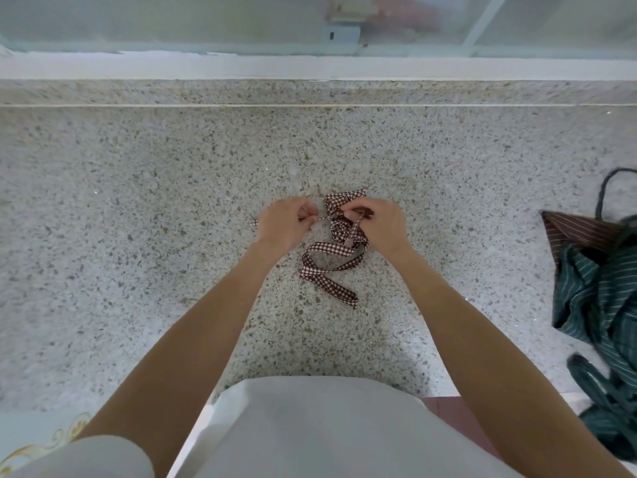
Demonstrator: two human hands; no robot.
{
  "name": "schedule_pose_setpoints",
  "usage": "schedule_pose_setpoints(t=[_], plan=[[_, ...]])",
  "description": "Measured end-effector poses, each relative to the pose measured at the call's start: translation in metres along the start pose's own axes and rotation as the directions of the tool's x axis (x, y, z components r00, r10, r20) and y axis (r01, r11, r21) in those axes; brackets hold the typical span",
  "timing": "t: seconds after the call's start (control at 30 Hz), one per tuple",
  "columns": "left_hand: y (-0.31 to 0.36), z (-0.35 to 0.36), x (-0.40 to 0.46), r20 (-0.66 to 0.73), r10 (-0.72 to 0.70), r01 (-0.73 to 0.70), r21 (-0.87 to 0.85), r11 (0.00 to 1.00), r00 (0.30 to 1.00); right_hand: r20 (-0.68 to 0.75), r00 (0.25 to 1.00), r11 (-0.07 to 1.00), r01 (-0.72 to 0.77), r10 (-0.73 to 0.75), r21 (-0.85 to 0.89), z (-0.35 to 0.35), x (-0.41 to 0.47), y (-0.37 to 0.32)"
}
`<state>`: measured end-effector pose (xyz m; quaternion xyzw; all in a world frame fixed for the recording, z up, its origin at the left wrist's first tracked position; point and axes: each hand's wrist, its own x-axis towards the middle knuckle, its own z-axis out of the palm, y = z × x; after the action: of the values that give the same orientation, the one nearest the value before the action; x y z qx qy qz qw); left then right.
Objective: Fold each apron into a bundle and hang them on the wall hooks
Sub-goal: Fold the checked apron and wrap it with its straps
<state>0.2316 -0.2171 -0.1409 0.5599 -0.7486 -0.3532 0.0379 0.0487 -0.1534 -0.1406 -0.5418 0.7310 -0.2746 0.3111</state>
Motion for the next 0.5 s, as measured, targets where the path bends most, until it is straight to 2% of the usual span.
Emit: schedule_pose_setpoints(t=[0.07, 0.17, 0.2, 0.23, 0.33, 0.43, 0.5], plan=[[0.002, 0.003, -0.004, 0.014, 0.015, -0.015, 0.009, 1.000, 1.000, 0.001, 0.987, 0.969, -0.157, 0.160, 0.192, 0.001, 0.000, 0.000], [0.003, 0.005, -0.010, 0.035, 0.039, -0.040, 0.017, 0.999, 0.999, -0.081, 0.937, 0.833, -0.261, 0.340, 0.487, 0.007, -0.002, -0.003], [0.003, 0.005, -0.011, 0.038, 0.042, -0.043, 0.020, 0.999, 0.998, -0.101, 0.931, 0.833, -0.262, 0.352, 0.487, 0.009, -0.003, -0.005], [0.003, 0.005, -0.013, 0.039, 0.046, -0.047, 0.021, 0.999, 0.998, -0.125, 0.939, 0.879, -0.247, 0.321, 0.408, 0.010, -0.004, -0.008], [0.003, 0.006, -0.016, 0.022, 0.066, -0.067, 0.046, 0.997, 0.998, -0.104, 0.988, 0.972, -0.091, 0.115, 0.214, 0.010, -0.003, -0.022], [0.003, 0.007, -0.016, 0.023, 0.071, -0.072, 0.077, 0.994, 0.997, 0.085, 0.996, 0.989, 0.019, -0.032, 0.149, 0.011, 0.002, -0.032], [0.001, 0.006, -0.019, 0.016, 0.076, -0.078, 0.089, 0.993, 0.997, 0.205, 0.978, 0.998, 0.012, -0.025, 0.062, 0.012, 0.007, -0.034]])
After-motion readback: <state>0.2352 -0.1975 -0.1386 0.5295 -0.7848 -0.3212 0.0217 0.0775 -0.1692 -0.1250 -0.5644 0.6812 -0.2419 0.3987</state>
